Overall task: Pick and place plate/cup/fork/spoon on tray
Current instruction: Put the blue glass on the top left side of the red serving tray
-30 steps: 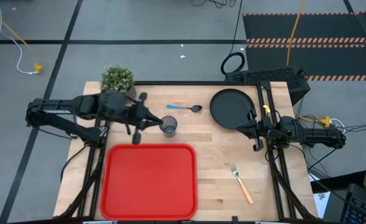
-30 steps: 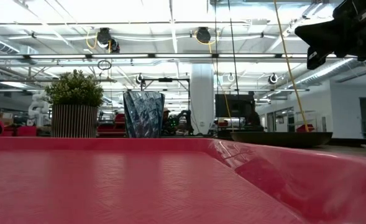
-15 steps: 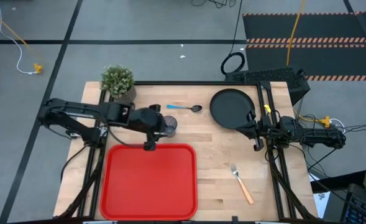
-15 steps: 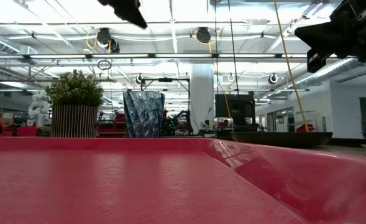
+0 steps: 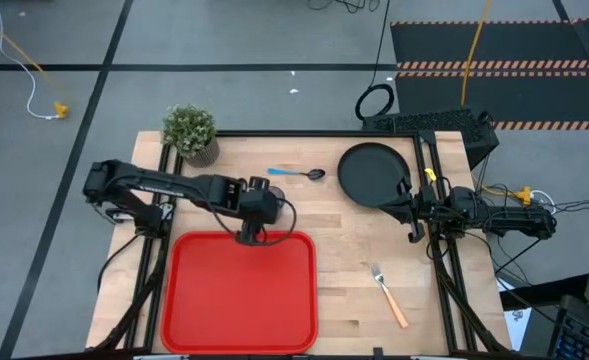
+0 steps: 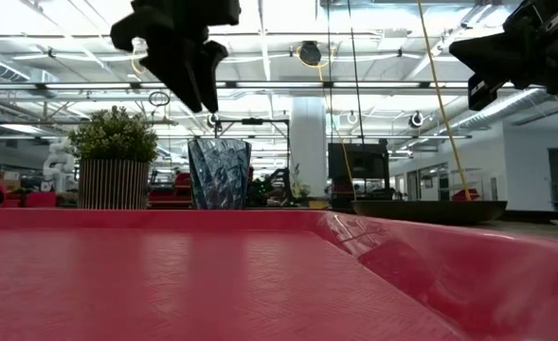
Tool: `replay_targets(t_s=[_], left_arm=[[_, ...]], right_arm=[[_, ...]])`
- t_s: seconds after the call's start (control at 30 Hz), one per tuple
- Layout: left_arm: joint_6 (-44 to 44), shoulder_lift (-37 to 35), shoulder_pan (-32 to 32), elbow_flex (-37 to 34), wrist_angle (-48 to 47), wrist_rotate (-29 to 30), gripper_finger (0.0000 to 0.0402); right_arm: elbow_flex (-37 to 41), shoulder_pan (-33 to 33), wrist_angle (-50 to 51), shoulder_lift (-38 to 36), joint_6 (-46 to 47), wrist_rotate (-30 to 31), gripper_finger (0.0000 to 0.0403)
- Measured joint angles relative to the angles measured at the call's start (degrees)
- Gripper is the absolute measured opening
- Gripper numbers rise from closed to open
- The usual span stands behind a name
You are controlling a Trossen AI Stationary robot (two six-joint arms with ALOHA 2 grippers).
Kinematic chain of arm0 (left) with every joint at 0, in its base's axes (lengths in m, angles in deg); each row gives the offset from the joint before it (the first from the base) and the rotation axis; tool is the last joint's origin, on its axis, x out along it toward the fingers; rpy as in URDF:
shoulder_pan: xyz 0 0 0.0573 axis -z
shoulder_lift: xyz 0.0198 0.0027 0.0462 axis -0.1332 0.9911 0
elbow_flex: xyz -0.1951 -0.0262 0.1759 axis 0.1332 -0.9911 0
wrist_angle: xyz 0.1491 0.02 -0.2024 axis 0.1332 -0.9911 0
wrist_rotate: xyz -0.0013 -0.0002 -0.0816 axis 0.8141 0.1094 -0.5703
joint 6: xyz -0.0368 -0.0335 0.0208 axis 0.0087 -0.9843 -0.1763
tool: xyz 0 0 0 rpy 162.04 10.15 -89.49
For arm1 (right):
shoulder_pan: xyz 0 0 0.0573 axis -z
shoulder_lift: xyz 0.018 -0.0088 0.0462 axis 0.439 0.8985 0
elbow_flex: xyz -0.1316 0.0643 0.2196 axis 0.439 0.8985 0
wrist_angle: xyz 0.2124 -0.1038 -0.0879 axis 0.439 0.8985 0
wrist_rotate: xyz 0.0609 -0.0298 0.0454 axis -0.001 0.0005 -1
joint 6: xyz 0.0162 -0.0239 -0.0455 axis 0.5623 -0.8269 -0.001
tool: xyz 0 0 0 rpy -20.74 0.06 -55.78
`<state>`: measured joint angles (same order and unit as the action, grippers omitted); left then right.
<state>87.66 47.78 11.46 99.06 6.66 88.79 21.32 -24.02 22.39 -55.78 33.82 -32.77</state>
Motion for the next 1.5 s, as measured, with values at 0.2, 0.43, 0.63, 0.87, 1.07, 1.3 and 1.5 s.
replay_targets(t_s=[0.2,0.43,0.63,0.87,1.07,1.3,1.5], left_arm=[[1.12,2.79,-1.08,0.0,0.18,0.0,0.0225],[-0.27,5.36,-2.6,-0.02,-0.82,-0.07,0.0225],[-0.66,5.98,-2.7,-0.02,-1.46,-0.14,0.0225],[-0.56,6.51,-2.73,-0.02,-2.78,-1.16,0.0185],[0.77,6.71,-2.73,-0.11,-2.68,-1.11,0.0114],[2.13,6.71,-2.73,-0.11,-2.84,-0.64,0.0038],[2.62,6.71,-2.71,-0.11,-2.88,0.74,0.0016]], right_arm=[[0.0,0.0,0.29,0.02,2.69,0.0,0.0],[0.0,-0.02,0.85,0.04,2.72,0.0,0.0],[-0.02,-0.02,1.71,0.24,2.72,0.0,0.0],[-0.02,0.0,2.1,0.22,2.72,0.12,0.0],[-0.02,-0.01,2.12,0.24,2.72,0.19,0.0],[-0.01,-0.02,2.12,0.24,2.72,0.2,0.0],[0.0,-0.02,2.12,0.24,2.72,0.18,0.0]])
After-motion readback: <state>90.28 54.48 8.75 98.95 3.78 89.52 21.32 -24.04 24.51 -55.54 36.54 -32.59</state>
